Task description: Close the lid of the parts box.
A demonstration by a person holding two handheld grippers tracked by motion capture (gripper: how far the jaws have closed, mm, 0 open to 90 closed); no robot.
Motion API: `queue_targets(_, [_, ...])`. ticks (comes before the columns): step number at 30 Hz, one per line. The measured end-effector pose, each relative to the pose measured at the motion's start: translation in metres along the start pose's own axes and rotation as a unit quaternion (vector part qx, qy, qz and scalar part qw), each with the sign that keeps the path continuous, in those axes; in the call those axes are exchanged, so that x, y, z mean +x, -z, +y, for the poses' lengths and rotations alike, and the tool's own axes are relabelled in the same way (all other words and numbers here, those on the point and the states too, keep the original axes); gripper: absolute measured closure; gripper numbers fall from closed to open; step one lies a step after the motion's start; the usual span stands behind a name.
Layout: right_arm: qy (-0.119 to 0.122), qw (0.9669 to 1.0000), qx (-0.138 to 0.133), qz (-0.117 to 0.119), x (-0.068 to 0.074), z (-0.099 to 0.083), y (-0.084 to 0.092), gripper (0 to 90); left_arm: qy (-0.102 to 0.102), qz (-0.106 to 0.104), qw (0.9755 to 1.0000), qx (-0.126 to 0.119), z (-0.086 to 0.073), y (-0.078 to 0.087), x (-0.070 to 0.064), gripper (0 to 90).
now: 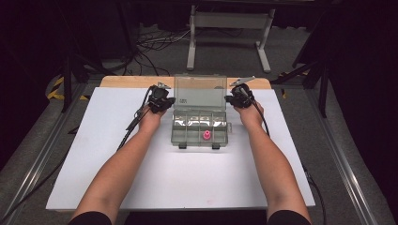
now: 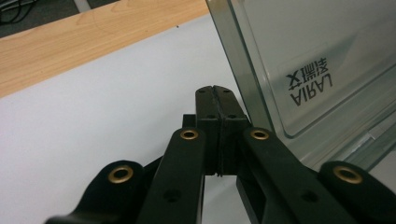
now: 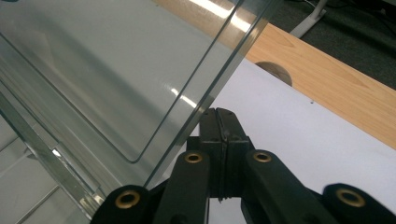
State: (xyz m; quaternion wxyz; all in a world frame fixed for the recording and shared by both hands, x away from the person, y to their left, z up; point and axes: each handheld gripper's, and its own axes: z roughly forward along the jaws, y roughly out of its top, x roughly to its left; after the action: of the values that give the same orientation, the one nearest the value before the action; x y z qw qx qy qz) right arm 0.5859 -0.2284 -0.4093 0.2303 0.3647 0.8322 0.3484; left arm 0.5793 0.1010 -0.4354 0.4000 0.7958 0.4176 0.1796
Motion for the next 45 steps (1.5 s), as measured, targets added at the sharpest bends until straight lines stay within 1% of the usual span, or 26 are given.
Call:
queue_targets(6, [-0.002,1.0,-0.006,0.001,0.0,0.001,0.001,90.0,-0.002,0.0,1.0,-0.003,0.0,0.0,0.001,90.0])
queue_targets(7, [-0.002,1.0,-0.006,0.001,-0.001,0.001,0.002,90.0,0.003,-0.001,1.0,-0.002,0.0,0.0,0.0,90.0])
queue_targets(9, [-0.002,1.0,-0.008,0.001,-0.001,0.0,0.002,90.0,0.002,-0.001,1.0,-0.002,0.0,-0.001,0.0,90.0])
queue_targets(11, [-0.002,1.0,-0.009,0.001,-0.001,0.0,0.002,90.0,0.006,-0.004,1.0,0.0,-0.001,-0.001,0.001,90.0])
queue_targets(12, [-0.003,0.9999,-0.011,0.005,-0.001,0.0,0.002,90.0,0.004,-0.002,1.0,-0.001,-0.001,-0.001,0.002,90.0])
queue_targets(13, [-0.002,0.9999,-0.011,0.005,-0.001,0.0,0.002,90.0,0.009,-0.004,1.0,0.0,-0.001,-0.001,0.001,90.0])
queue_targets(14, [-0.001,0.9999,-0.011,0.005,-0.001,0.0,0.002,90.0,0.005,-0.003,1.0,0.0,-0.001,-0.001,0.001,90.0])
queue_targets(17, [-0.004,0.9999,-0.014,0.008,-0.002,0.0,0.003,90.0,0.002,-0.002,1.0,-0.002,-0.001,0.0,0.001,90.0])
queue_targets(21, [-0.003,0.9997,-0.019,0.012,-0.002,0.001,0.006,90.0,0.007,-0.007,0.9999,-0.003,0.0,0.002,0.001,90.0])
queue_targets(25, [0.001,0.9995,-0.026,0.018,-0.001,0.002,0.012,90.0,-0.003,-0.013,0.9999,-0.004,0.001,0.006,0.001,90.0])
queue_targets(27, [0.003,0.9994,-0.03,0.019,-0.001,0.003,0.014,90.0,0.001,-0.017,0.9998,-0.006,0.001,0.007,0.0,90.0])
queue_targets(30, [0.005,0.999,-0.036,0.026,0.0,0.004,0.018,90.0,-0.005,-0.02,0.9998,-0.008,0.002,0.009,0.0,90.0])
queue_targets(31, [0.005,0.9987,-0.042,0.028,0.0,0.004,0.02,90.0,-0.005,-0.021,0.9997,-0.008,0.002,0.01,-0.001,90.0])
queue_targets(32, [0.003,0.9981,-0.051,0.035,0.0,0.004,0.022,90.0,-0.007,-0.022,0.9997,-0.008,0.002,0.01,-0.002,90.0])
queue_targets(33, [0.003,0.9981,-0.051,0.035,0.0,0.004,0.022,90.0,-0.011,-0.02,0.9997,-0.011,0.003,0.011,-0.002,90.0])
queue_targets(34, [0.005,0.998,-0.051,0.036,0.0,0.004,0.023,90.0,-0.01,-0.022,0.9997,-0.009,0.003,0.012,-0.003,90.0])
queue_targets(35, [0.006,0.9979,-0.052,0.038,0.001,0.005,0.024,90.0,-0.019,-0.02,0.9996,-0.009,0.003,0.013,-0.003,90.0])
queue_targets(36, [0.007,0.9978,-0.053,0.04,0.002,0.005,0.025,90.0,-0.022,-0.019,0.9995,-0.011,0.004,0.014,-0.003,90.0])
queue_targets(37, [0.011,0.9976,-0.054,0.041,0.002,0.005,0.026,90.0,-0.024,-0.023,0.9994,-0.007,0.004,0.016,-0.003,90.0])
queue_targets(40, [0.013,0.9972,-0.057,0.047,0.004,0.005,0.029,90.0,-0.026,-0.025,0.9993,-0.008,0.004,0.018,-0.004,89.9])
queue_targets(43, [0.011,0.9967,-0.058,0.056,0.005,0.004,0.031,90.0,-0.03,-0.026,0.9992,-0.009,0.004,0.019,-0.004,89.9])
queue_targets(45, [0.009,0.9961,-0.065,0.06,0.006,0.002,0.034,90.0,-0.032,-0.03,0.999,-0.005,0.004,0.02,-0.005,89.8])
